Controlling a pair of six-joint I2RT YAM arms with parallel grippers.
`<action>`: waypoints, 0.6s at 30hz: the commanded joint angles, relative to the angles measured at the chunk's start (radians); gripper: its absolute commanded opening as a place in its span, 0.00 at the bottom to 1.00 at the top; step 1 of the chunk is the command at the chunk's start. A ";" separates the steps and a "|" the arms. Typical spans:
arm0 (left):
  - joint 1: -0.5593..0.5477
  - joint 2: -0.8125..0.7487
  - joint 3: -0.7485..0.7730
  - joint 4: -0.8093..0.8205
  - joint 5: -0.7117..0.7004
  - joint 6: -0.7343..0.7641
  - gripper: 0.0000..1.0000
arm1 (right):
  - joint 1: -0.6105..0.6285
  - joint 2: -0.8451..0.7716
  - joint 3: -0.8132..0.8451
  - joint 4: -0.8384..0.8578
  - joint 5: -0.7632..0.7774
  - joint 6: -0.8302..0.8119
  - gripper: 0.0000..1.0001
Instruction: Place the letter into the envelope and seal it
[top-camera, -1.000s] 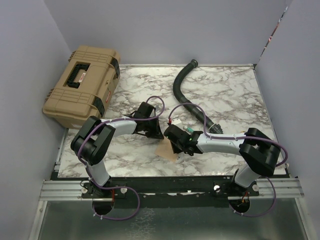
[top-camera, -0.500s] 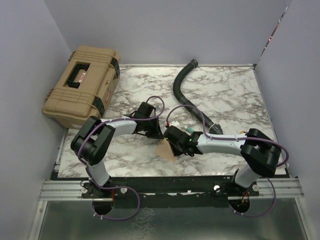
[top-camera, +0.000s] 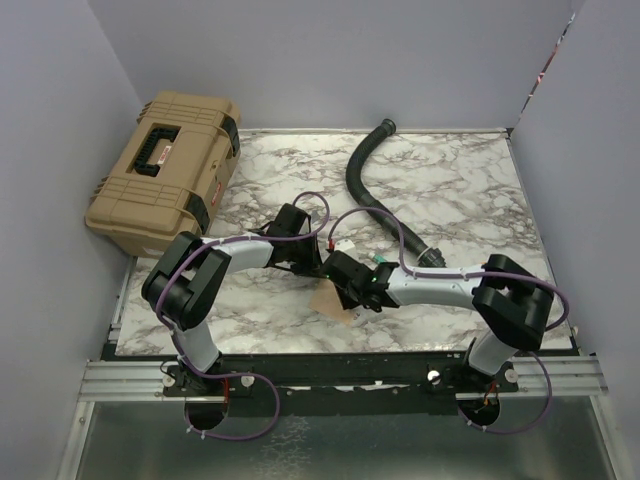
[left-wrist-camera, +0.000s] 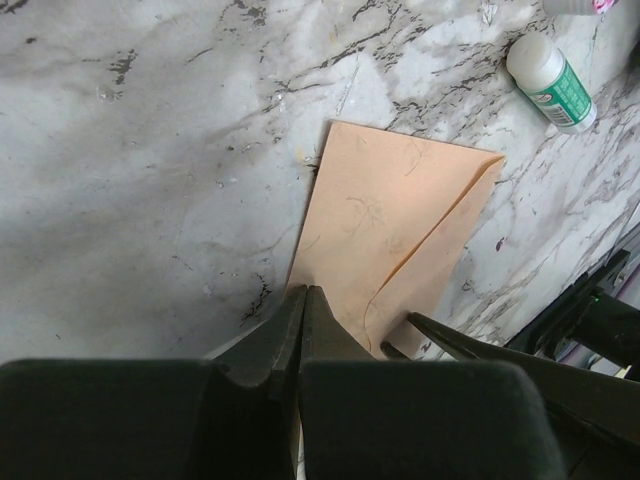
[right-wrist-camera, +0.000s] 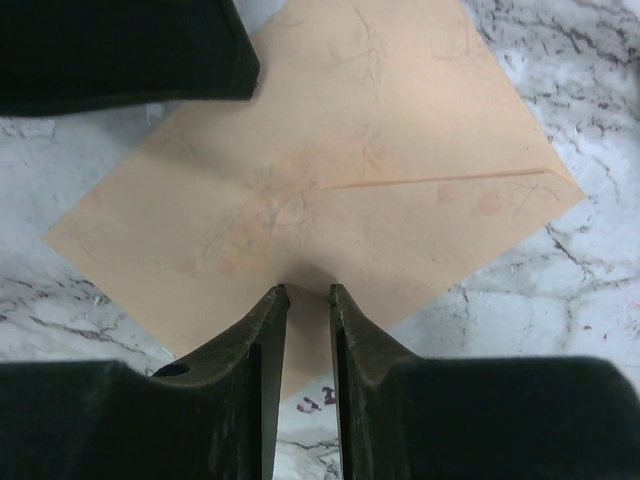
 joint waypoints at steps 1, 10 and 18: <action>-0.005 0.100 -0.063 -0.115 -0.133 0.077 0.00 | 0.006 0.079 0.026 0.018 0.046 0.025 0.27; -0.005 0.103 -0.063 -0.115 -0.131 0.082 0.00 | 0.000 0.112 0.037 0.021 0.055 0.063 0.23; -0.005 0.104 -0.064 -0.114 -0.131 0.082 0.00 | -0.021 0.128 0.068 0.029 0.064 0.085 0.22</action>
